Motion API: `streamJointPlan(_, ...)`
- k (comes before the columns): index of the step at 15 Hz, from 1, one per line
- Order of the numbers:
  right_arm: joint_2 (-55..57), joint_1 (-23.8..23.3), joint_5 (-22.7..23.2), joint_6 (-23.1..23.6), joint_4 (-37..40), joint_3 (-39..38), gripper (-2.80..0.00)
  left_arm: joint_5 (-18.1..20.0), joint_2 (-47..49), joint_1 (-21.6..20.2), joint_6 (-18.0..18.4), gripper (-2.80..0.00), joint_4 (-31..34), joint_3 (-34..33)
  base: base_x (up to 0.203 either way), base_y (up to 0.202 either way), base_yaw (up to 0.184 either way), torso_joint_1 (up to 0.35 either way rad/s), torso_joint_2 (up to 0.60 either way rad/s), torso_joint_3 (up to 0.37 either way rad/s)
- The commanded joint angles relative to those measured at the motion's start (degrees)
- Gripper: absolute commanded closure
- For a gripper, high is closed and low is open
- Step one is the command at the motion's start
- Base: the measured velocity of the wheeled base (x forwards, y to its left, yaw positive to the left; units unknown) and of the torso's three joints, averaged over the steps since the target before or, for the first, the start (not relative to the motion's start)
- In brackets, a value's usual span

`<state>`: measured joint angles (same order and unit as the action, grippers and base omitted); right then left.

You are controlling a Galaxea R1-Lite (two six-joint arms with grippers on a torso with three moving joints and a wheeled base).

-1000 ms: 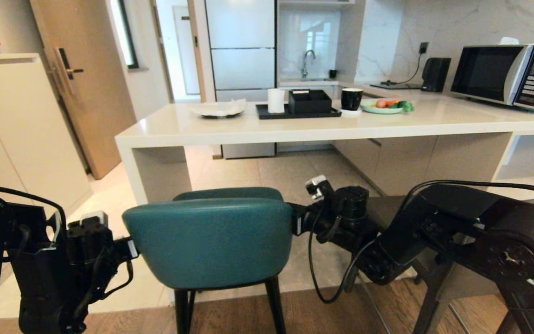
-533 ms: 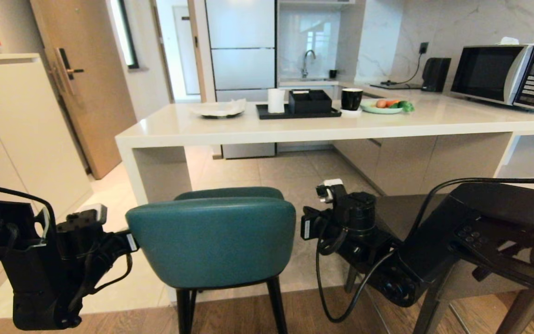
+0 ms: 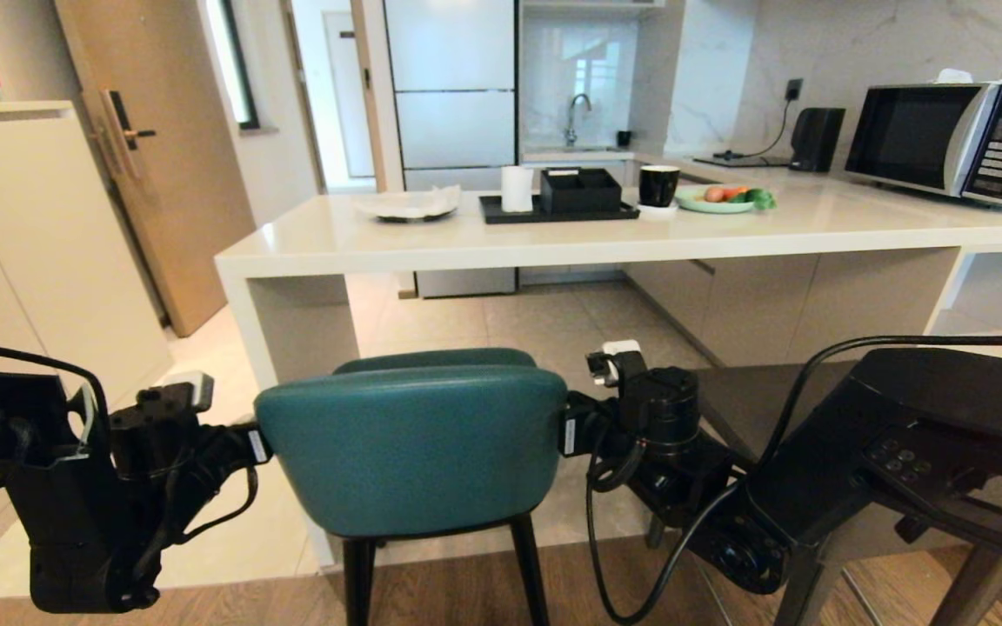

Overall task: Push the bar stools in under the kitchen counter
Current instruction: Push the blue chair back under the dining table

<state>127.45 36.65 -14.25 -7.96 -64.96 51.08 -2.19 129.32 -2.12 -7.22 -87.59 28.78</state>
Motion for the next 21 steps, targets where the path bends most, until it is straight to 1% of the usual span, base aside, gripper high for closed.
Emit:
streamJointPlan(1,0.2,-1.4,-0.2,0.0,-0.4,-0.1,0.00,0.2,-0.9,-1.5,0.0,0.00,-0.1,-1.6,0.000,0.000,0.000,0.000,0.00,0.000)
streamJointPlan(3,0.5,-1.8,-0.2,-0.1,-0.5,-0.5,0.00,1.8,-1.7,-2.0,0.0,0.00,-0.1,-3.4,0.000,0.000,0.000,0.000,0.00,0.000)
streamJointPlan(5,0.3,-1.8,-0.2,-0.1,-0.5,-0.4,0.00,6.3,-3.3,-2.8,0.1,0.00,-0.1,-5.6,0.000,0.000,0.000,0.000,0.00,0.000)
streamJointPlan(6,0.2,-1.8,-0.2,-0.1,-0.5,-0.4,0.00,6.6,-3.7,-2.6,0.2,0.00,-0.1,-5.5,0.000,0.000,0.000,0.000,0.00,0.000)
streamJointPlan(7,0.2,-1.8,-0.2,-0.1,-0.5,-0.4,0.00,6.7,-4.1,-2.2,0.2,0.00,-0.1,-5.4,0.000,0.000,0.000,0.000,0.00,0.000)
streamJointPlan(12,0.2,-1.8,-0.2,-0.1,-0.4,-0.2,0.00,6.7,-5.3,2.9,0.3,0.00,-0.1,-3.6,0.000,0.000,0.000,0.000,0.00,0.000)
streamJointPlan(16,0.9,-1.8,-0.2,-0.1,-0.4,0.0,0.00,6.7,-4.8,3.3,2.5,0.00,-0.1,-2.7,0.000,0.000,0.000,0.000,0.00,0.000)
streamJointPlan(21,1.4,-1.9,-0.2,-0.1,-0.4,0.2,0.00,6.8,-4.3,4.0,3.6,0.00,-0.1,-2.0,0.000,0.000,0.000,0.000,0.00,0.000)
